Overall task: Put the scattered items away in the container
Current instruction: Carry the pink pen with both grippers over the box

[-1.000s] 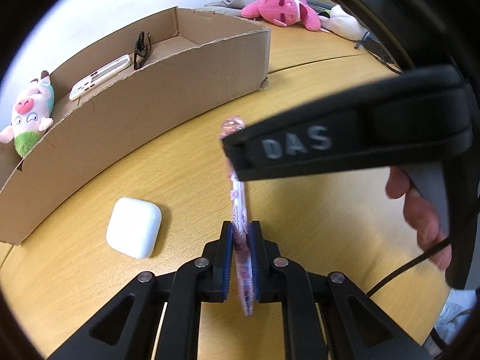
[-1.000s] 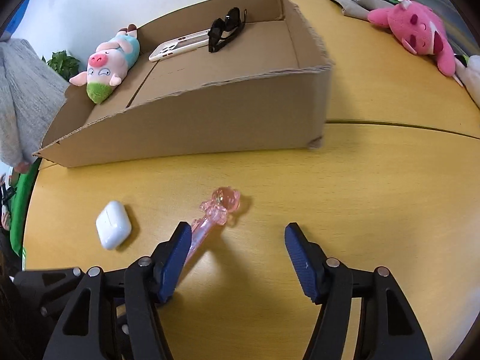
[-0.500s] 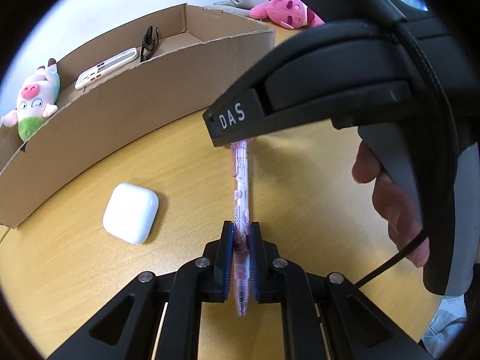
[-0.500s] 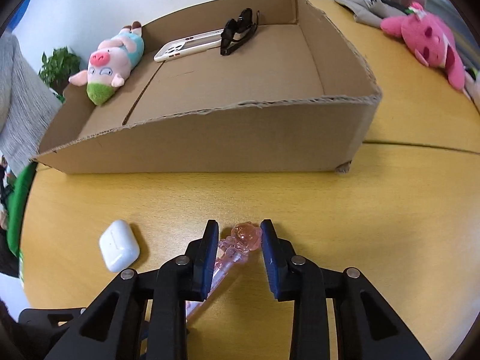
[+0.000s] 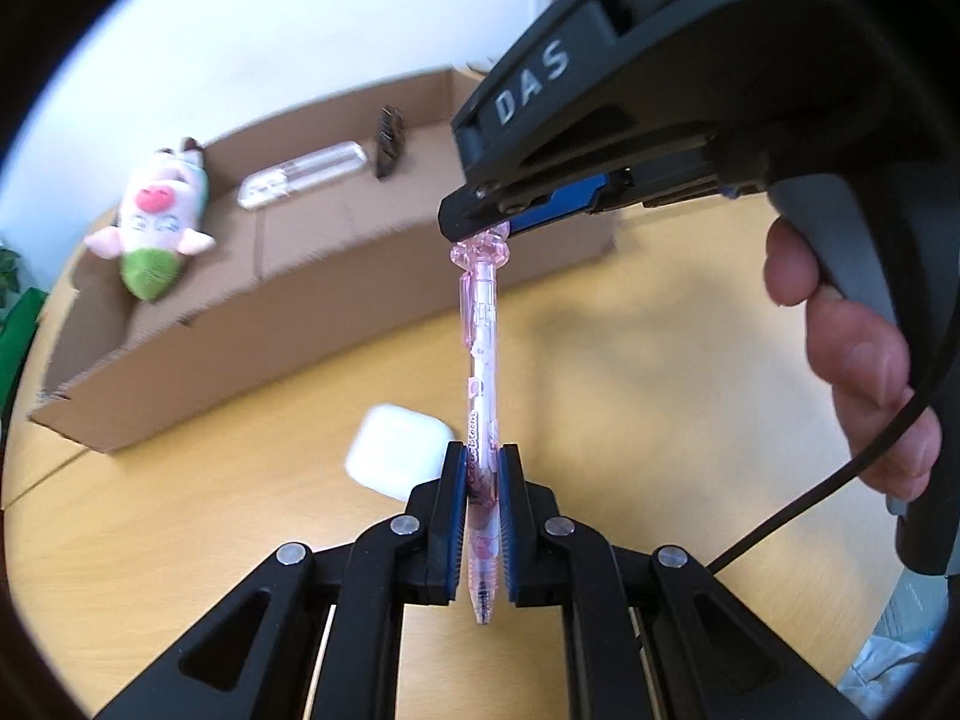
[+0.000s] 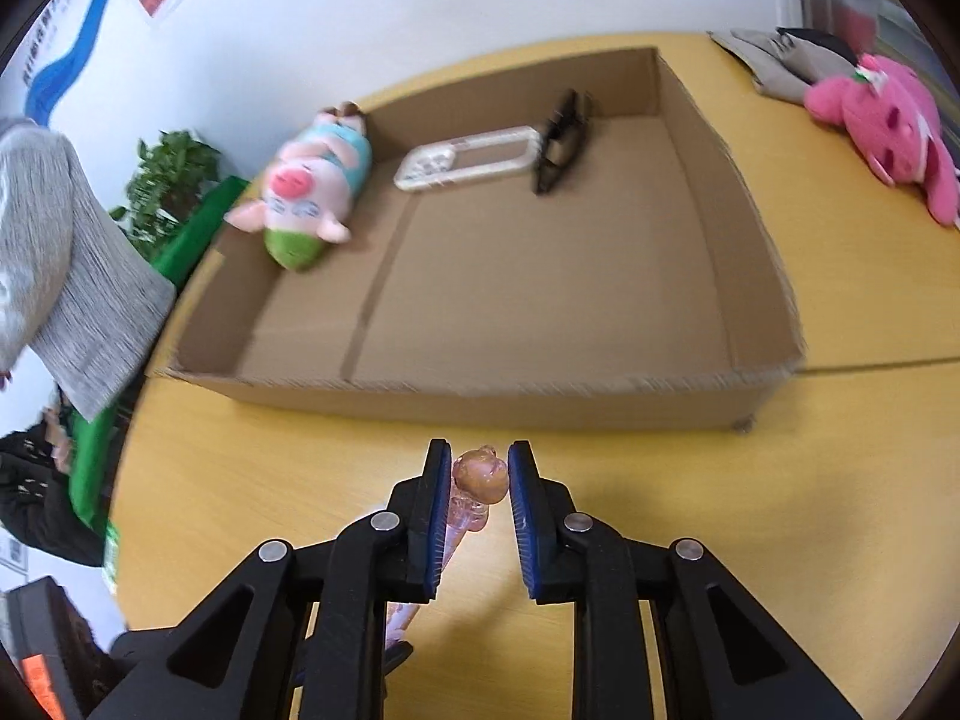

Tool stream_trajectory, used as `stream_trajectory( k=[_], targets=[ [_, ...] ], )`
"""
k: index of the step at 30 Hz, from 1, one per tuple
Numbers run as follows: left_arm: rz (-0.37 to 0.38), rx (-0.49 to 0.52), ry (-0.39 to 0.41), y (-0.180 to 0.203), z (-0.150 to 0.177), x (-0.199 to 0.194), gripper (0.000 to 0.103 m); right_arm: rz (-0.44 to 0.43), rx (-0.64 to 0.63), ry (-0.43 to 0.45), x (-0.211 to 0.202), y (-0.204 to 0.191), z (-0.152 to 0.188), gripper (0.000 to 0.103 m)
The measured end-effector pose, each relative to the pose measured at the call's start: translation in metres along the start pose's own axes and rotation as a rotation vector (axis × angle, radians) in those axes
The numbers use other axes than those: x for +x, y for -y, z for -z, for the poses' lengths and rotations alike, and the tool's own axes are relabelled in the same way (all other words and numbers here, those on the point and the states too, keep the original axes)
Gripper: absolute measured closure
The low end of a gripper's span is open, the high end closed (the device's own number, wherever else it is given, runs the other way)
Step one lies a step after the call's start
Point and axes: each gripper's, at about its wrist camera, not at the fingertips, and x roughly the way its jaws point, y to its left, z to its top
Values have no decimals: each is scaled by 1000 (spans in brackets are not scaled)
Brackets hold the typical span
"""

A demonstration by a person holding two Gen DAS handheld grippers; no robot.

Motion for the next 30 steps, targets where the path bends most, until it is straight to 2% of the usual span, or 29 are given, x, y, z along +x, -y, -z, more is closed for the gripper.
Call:
stream_trajectory(
  k=[3,5,11,14,19,23,30],
  targets=[
    [-36,-24,53,-13,-11,-15,94,-24,-58,31,-14,-24,-19,82],
    [-56,-45,90,-32,-29,-21,94,-34,-99,48,-20,-39,-36,82],
    [-111,-105,163,-75,-79,-42,94,-61,-201,69,-29,-83,-106,82],
    [-108,-154,174,-101,-103,-50,94,-63,-255,60,-30,-106,-143,83],
    [-104,-206,170,-135,-134,-57,94,-50,-316,16,-17,-137,-193,83],
    [-95,-233,151,-155,-155,-54,94,-38,-330,-5,-1,-147,-220,83],
    [-67,-265,63,-173,-169,-12,94,-25,-314,-89,57,-136,-246,83]
  ],
)
